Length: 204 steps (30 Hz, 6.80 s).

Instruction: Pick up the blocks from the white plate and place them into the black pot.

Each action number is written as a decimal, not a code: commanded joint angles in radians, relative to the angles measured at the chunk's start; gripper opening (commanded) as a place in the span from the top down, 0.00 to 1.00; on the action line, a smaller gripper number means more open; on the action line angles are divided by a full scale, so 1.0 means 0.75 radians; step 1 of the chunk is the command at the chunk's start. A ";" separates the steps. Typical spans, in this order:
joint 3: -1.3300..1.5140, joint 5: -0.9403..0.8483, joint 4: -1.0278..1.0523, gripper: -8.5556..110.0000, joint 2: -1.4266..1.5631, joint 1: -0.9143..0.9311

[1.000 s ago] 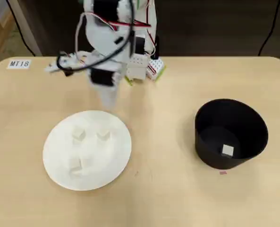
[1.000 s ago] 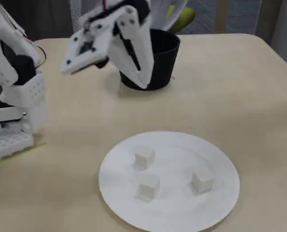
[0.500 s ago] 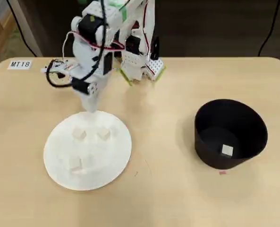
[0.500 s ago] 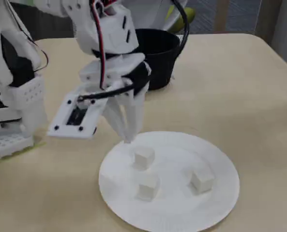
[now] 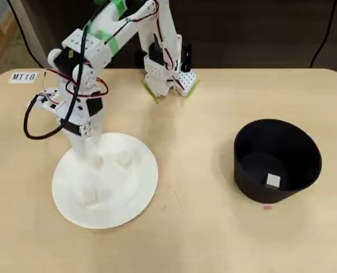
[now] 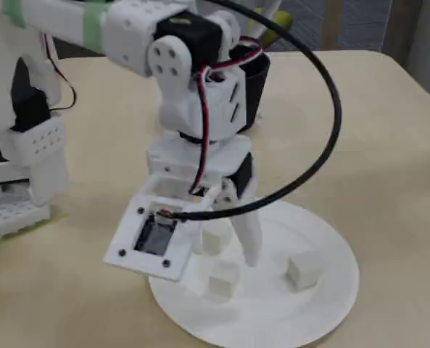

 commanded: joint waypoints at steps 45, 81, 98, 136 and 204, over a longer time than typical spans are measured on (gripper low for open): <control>-0.143 0.065 -0.301 0.95 0.176 -0.166; 0.423 0.119 -0.927 0.95 0.569 -1.665; 0.442 0.164 -0.837 0.82 0.630 -1.589; -0.945 1.608 0.356 0.95 -0.489 -0.354; -1.649 1.164 0.364 0.95 -1.135 -0.274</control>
